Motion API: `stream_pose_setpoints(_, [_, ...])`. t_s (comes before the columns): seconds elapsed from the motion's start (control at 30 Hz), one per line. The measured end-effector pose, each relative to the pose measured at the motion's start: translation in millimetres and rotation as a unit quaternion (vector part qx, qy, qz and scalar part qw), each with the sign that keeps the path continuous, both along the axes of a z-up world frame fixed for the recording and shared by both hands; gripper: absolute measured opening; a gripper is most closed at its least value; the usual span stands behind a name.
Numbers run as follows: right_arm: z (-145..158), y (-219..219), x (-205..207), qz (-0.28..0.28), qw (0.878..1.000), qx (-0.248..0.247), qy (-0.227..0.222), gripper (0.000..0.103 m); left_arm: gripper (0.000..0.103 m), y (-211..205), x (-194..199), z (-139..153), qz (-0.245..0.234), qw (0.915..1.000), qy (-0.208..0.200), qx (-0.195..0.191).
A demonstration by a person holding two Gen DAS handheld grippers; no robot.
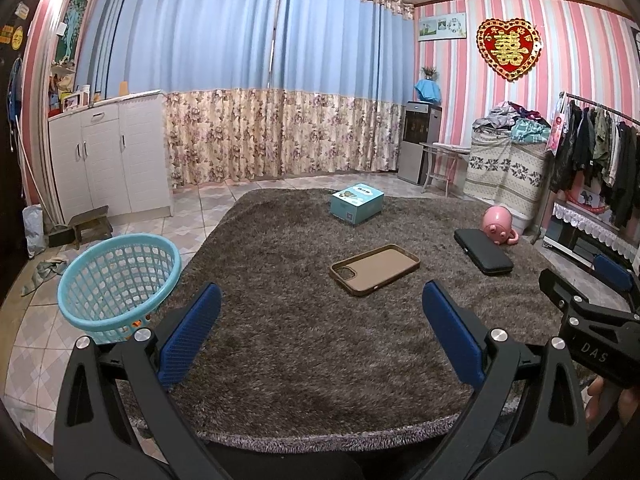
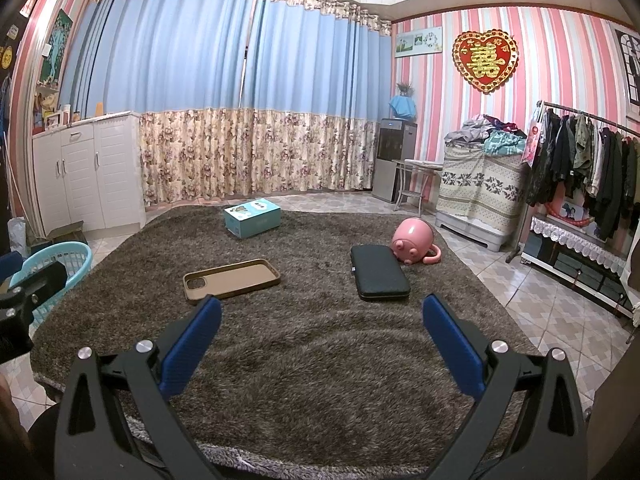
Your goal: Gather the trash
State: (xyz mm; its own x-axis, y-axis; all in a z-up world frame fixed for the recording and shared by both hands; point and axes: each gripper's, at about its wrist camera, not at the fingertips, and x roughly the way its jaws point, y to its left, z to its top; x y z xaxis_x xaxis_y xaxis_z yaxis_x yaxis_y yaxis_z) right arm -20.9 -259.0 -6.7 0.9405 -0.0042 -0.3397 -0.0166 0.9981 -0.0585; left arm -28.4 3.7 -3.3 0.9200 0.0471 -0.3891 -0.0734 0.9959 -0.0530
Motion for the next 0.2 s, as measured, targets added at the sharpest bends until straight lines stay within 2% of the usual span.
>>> stream_pose_setpoints(0.2, [0.3, -0.3, 0.4, 0.000, 1.000, 0.001, 0.000, 0.099, 0.097, 0.4, 0.9, -0.7, 0.003, 1.0000, 0.004, 0.000])
